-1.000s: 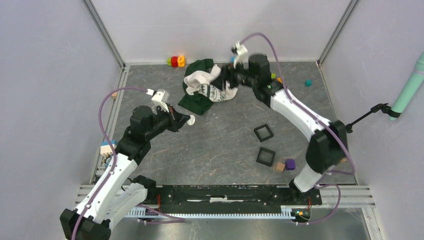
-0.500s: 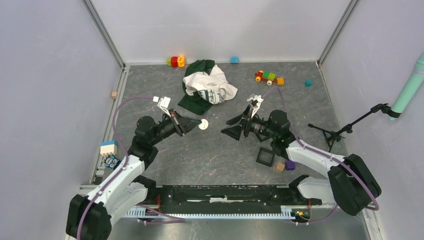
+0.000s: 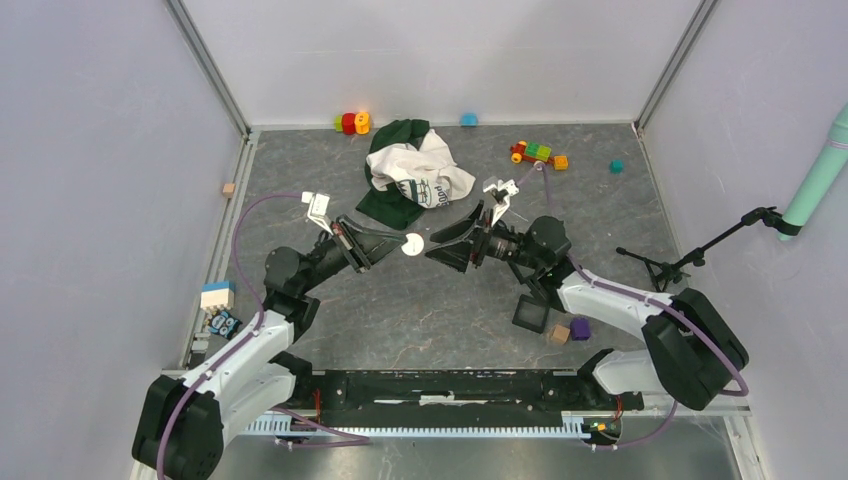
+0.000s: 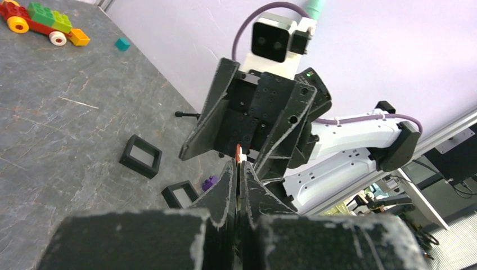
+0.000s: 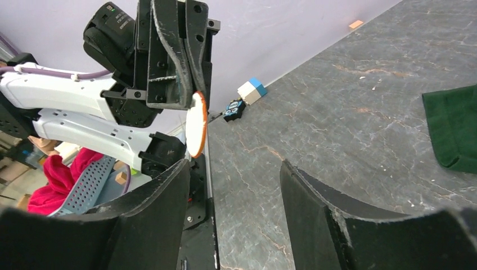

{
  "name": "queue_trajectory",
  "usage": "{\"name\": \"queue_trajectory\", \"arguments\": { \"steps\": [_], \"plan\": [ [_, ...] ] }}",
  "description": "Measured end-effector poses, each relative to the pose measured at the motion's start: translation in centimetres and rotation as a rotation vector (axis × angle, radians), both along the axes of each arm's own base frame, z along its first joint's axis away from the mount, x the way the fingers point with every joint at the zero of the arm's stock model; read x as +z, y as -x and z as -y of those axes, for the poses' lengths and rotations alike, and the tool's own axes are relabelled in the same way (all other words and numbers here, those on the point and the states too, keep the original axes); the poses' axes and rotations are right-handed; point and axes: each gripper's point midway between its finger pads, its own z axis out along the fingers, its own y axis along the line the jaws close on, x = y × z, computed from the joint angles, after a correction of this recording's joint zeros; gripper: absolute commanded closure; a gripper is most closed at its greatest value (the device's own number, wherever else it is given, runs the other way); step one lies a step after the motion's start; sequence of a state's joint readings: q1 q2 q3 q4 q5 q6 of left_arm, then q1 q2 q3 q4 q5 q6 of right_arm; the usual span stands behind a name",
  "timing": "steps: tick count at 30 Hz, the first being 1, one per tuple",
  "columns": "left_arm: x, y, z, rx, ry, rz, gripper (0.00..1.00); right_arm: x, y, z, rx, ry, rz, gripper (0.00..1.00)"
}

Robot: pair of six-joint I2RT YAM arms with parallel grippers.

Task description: Remove the brooch from the garment

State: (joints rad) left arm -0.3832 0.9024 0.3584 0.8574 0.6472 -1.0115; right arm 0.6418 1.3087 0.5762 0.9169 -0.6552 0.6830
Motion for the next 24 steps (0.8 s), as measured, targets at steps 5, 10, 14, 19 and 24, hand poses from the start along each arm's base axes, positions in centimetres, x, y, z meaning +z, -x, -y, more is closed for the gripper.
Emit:
{"name": "queue_trajectory", "arguments": {
  "steps": [5,10,14,19,24],
  "plan": [
    [0.6,0.5,0.0,-0.016,0.023,0.025,0.98,0.3,0.2,-0.8,0.038,-0.031,-0.029,0.37],
    [0.8,0.7,-0.1,-0.019,0.034,0.034,0.98,1.6,0.8,-1.5,0.075,-0.061,-0.019,0.39],
    [0.8,0.8,0.0,-0.024,0.036,0.037,0.98,2.3,1.3,-1.9,0.099,-0.077,-0.008,0.44],
    [0.8,0.9,0.1,-0.027,0.036,0.037,0.98,2.9,1.5,-2.4,0.114,-0.082,0.002,0.51],
    [0.7,1.0,0.1,-0.032,0.036,0.036,0.98,2.7,1.4,-2.7,0.118,-0.071,-0.004,0.59]
  ]
}}
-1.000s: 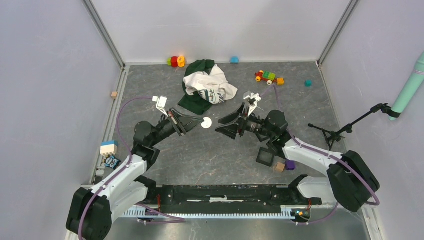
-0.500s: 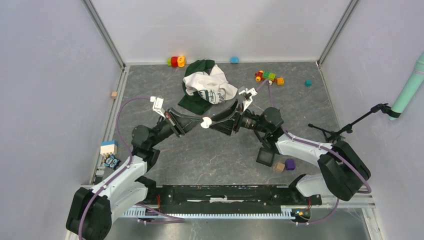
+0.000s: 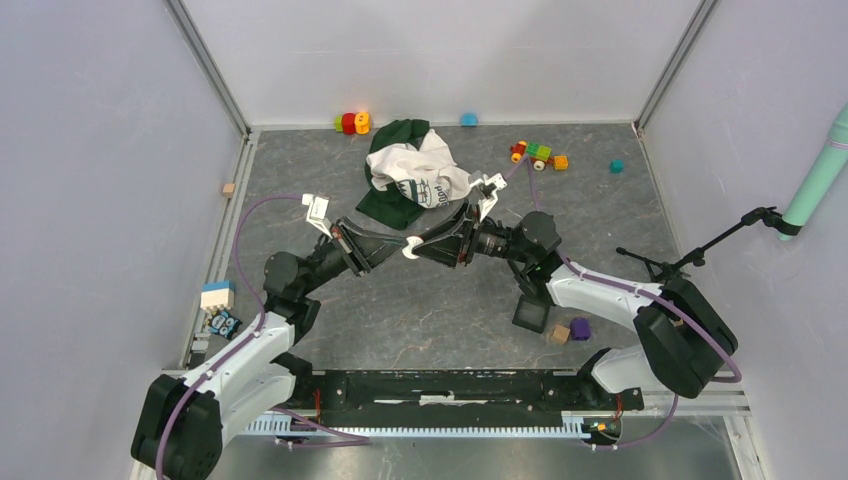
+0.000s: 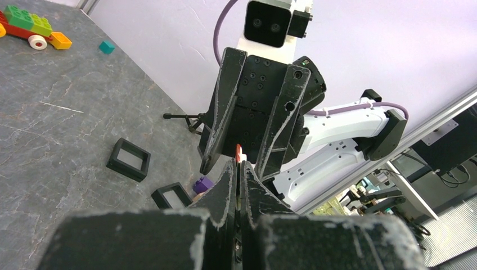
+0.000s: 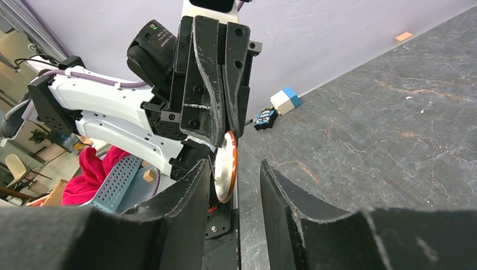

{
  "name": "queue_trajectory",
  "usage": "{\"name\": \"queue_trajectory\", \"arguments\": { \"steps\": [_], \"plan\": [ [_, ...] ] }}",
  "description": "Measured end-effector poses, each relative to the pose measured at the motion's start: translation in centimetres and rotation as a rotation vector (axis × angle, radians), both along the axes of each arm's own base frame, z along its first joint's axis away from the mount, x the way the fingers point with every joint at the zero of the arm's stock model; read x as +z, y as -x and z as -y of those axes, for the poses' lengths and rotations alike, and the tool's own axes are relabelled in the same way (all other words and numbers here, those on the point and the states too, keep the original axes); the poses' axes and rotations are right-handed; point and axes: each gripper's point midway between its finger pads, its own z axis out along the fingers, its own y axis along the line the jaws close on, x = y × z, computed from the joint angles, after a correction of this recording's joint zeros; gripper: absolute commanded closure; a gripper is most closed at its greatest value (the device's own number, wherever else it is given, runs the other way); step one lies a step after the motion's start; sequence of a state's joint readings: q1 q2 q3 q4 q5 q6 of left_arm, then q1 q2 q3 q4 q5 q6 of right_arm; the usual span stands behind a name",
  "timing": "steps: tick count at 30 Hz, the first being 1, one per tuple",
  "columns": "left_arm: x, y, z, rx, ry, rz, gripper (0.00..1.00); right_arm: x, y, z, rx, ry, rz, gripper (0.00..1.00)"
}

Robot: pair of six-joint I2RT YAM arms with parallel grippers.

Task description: Remove the brooch from the garment

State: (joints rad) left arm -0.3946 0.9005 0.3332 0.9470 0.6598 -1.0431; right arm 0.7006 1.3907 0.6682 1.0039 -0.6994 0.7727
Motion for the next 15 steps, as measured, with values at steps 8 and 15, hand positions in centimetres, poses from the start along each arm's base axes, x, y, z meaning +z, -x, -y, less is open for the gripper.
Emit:
{"name": "queue_trajectory", "arguments": {
  "steps": [8,15],
  "plan": [
    [-0.04,0.01,0.00,0.000,0.000,-0.001,0.98,-0.17,0.13,-0.20,0.005,0.008,0.002,0.74],
    [-0.07,-0.04,-0.01,0.003,0.000,-0.003,0.98,-0.30,-0.02,-0.38,0.007,0.016,-0.008,0.83]
  ]
}}
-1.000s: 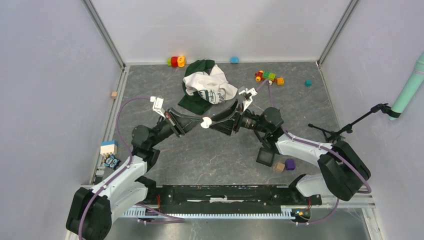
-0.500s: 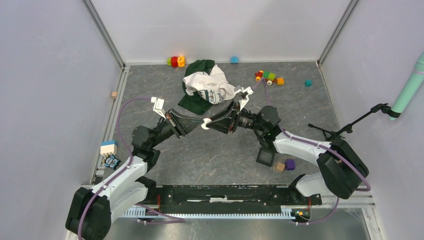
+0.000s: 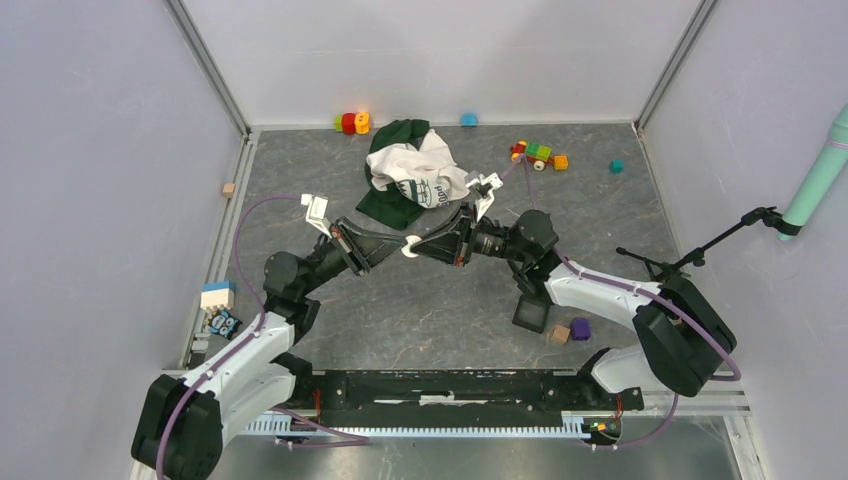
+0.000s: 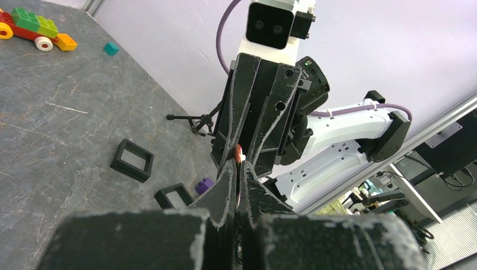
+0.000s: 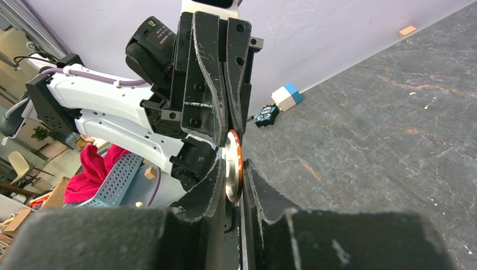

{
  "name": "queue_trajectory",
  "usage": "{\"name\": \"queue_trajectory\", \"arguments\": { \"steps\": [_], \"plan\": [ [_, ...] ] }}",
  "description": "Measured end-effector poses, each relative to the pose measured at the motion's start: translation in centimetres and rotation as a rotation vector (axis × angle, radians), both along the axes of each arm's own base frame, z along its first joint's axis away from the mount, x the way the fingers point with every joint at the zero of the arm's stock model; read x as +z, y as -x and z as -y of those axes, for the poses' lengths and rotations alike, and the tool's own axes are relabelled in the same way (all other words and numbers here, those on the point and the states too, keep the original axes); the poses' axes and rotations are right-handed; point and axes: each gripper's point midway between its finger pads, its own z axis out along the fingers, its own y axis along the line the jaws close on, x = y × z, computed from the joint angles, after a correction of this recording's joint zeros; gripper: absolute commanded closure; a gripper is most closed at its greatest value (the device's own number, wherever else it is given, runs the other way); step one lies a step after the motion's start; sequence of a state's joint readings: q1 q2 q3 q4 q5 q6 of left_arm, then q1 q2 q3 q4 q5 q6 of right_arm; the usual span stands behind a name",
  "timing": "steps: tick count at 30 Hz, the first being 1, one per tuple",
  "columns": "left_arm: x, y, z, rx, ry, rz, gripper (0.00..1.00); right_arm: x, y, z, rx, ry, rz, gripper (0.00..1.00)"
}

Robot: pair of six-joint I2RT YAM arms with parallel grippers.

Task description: Remove the brooch from the garment

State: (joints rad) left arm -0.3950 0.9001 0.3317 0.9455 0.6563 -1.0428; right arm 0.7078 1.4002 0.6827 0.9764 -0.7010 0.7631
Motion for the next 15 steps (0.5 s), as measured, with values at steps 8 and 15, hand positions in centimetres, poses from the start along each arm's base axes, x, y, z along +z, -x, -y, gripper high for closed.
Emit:
{"name": "queue_trajectory", "arguments": {
  "steps": [8,15],
  "plan": [
    [0.15,0.14,-0.10,0.005,-0.003,0.014,0.98,-0.05,-0.14,-0.13,0.000,0.011,-0.027,0.90],
    [0.01,0.53,-0.50,0.028,-0.008,0.041,0.98,-0.24,0.02,-0.30,0.003,0.016,-0.067,0.93]
  ]
}}
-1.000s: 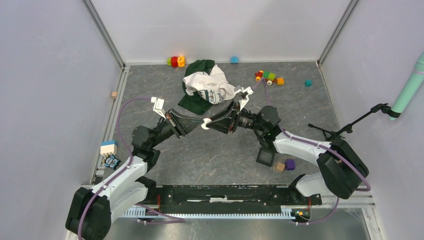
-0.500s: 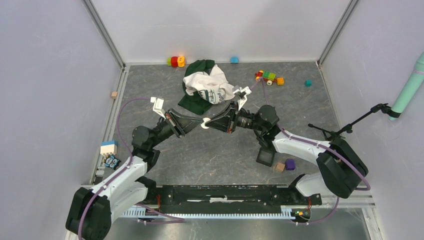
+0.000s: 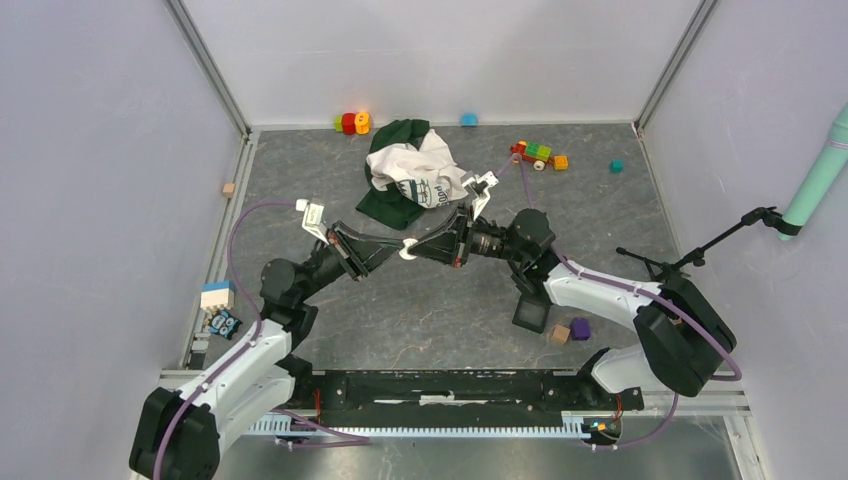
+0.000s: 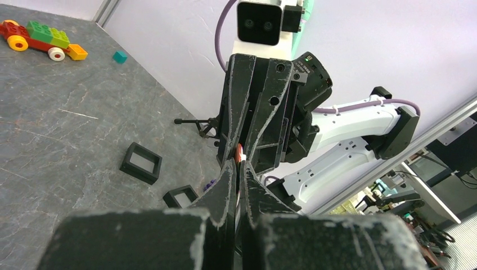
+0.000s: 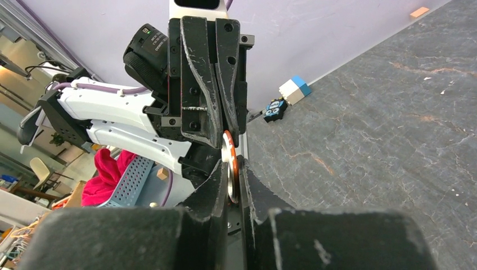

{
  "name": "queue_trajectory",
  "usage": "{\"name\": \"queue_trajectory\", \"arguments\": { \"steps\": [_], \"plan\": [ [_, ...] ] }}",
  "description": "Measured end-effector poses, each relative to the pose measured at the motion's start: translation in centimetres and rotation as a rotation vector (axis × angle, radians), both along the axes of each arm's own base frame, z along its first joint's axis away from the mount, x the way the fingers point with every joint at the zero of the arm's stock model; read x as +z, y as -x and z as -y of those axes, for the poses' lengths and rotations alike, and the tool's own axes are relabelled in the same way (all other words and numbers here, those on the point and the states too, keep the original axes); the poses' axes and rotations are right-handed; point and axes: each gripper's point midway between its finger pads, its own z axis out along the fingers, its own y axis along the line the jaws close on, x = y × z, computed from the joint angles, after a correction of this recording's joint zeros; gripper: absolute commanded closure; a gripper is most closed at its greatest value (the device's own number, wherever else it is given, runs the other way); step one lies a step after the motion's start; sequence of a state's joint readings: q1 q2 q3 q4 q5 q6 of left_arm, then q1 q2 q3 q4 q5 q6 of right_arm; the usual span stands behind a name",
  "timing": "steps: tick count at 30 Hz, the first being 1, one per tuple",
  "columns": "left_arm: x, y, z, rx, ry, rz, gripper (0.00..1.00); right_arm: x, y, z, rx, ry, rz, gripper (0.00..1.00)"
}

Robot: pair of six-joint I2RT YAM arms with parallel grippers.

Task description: Remove the brooch from the garment

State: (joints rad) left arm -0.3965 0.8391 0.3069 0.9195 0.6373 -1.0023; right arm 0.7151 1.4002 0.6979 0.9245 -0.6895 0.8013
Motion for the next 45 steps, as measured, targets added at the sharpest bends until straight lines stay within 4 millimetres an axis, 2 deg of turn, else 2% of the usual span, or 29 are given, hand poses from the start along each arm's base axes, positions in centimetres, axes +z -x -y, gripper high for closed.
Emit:
{"name": "queue_trajectory", "arguments": {
  "steps": [5,11,13,15,17,23,39,40,42,45],
  "plan": [
    [0.1,0.3,-0.1,0.010,-0.003,0.020,0.98,0.1,0.2,0.1,0.003,-0.014,-0.024,0.78],
    [-0.2,0.4,-0.3,0.028,-0.021,0.026,0.98,-0.3,-0.8,0.7,-0.049,-0.023,-0.037,0.34],
    [-0.2,0.4,-0.4,0.037,-0.031,0.034,0.98,-0.8,-1.3,1.1,-0.070,-0.019,-0.040,0.31],
    [-0.4,0.4,-0.3,0.041,-0.043,0.039,0.98,-1.5,-1.5,1.5,-0.089,-0.008,-0.043,0.34],
    [-0.7,0.3,-0.3,0.043,-0.052,0.033,0.98,-1.9,-1.5,1.7,-0.096,-0.002,-0.042,0.42],
    [-1.5,-0.1,-0.1,0.039,-0.066,0.008,0.98,-1.5,-1.2,1.8,-0.087,-0.012,-0.021,0.75],
    [-1.9,-0.1,0.1,0.025,-0.074,0.001,0.98,-0.8,0.0,1.8,-0.024,-0.030,0.006,0.78],
    [-1.9,-0.1,0.2,0.023,-0.074,0.002,0.98,-0.8,0.0,1.8,-0.022,-0.029,0.006,0.80],
    [-2.0,0.0,0.2,0.016,-0.077,0.001,0.98,-0.8,0.1,1.8,-0.019,-0.029,0.007,0.94],
    [-2.0,0.0,0.3,0.011,-0.076,0.003,0.98,-1.1,0.0,1.8,-0.020,-0.020,0.005,1.00]
  ]
}}
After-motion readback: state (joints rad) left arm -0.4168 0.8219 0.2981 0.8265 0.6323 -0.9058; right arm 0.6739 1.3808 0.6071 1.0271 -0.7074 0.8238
